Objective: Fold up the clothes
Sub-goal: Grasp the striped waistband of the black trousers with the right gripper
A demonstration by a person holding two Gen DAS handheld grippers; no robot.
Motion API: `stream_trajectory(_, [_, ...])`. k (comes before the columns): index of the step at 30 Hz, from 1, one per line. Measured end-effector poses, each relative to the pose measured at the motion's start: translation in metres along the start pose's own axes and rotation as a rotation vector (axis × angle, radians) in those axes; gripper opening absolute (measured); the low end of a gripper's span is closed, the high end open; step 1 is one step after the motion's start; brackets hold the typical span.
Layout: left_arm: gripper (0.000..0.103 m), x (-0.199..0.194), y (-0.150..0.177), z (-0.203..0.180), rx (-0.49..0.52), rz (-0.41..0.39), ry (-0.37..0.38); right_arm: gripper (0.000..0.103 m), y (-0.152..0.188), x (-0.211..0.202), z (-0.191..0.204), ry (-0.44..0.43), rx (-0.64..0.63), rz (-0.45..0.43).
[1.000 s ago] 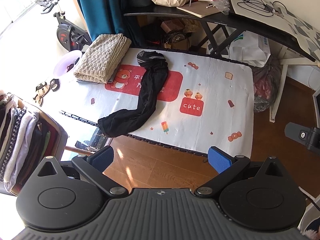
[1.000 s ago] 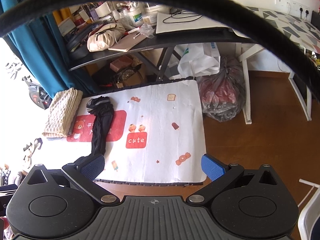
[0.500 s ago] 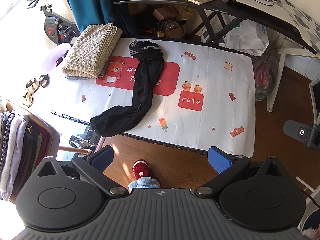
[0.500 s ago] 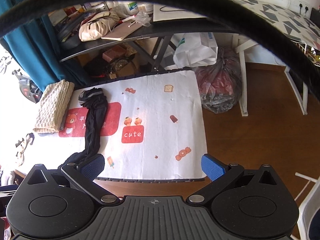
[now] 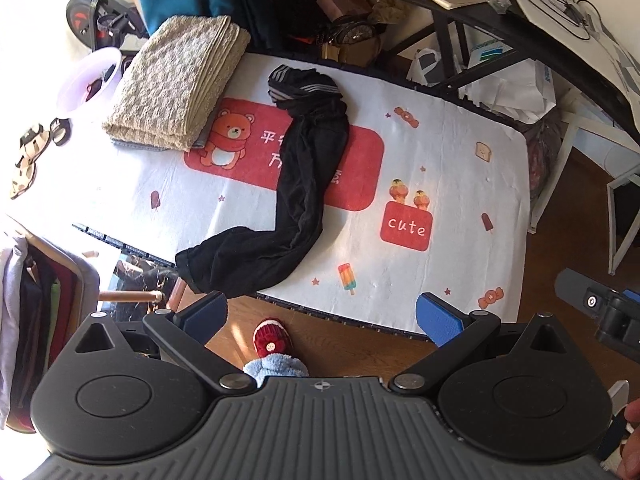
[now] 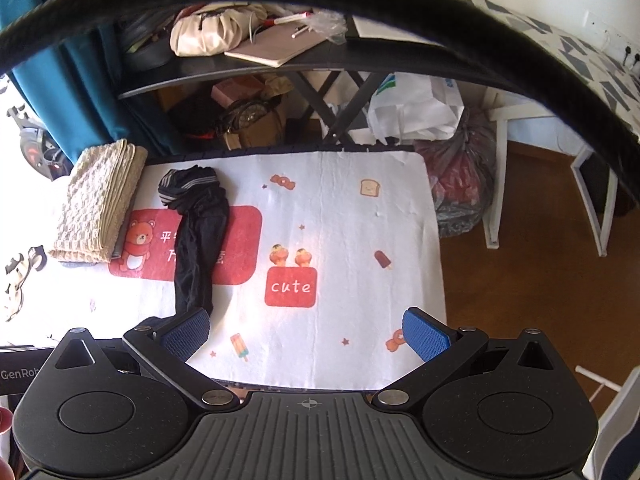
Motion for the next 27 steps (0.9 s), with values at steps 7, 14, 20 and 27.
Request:
stream_trajectory(7, [0.102,0.024,-0.021,0.067,-0.068,0.071,0.0,0.102,-0.012,0.042,0.067,0.008,-0.02,0.073])
stream_trajectory(14, [0.102,0.04,-0.038,0.161,-0.222,0.056,0.003,0.102,-0.037,0.068,0.144,-0.062,-0.06,-0.022])
stream_trajectory(20, [0.102,0.083,-0.05,0.243,-0.352,-0.127,-0.057,0.102,-0.062,0.094,0.183,-0.01,-0.1,-0.291])
stream_trajectory(27, [0.102,0.2,-0.03,0.203,0.039,0.01,-0.098,0.102,-0.059,0.186,0.177,0.166,-0.113,-0.076])
Point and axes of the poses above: each gripper's, at about its wrist camera, not at the fingertips, and x roughly the way its jaws point, z to its left, y to its underside, the point moved 1 cm from there along x, roughly the way its jaws point, and after that the axes turned 11 degrees about x, right-handed, at the moved point
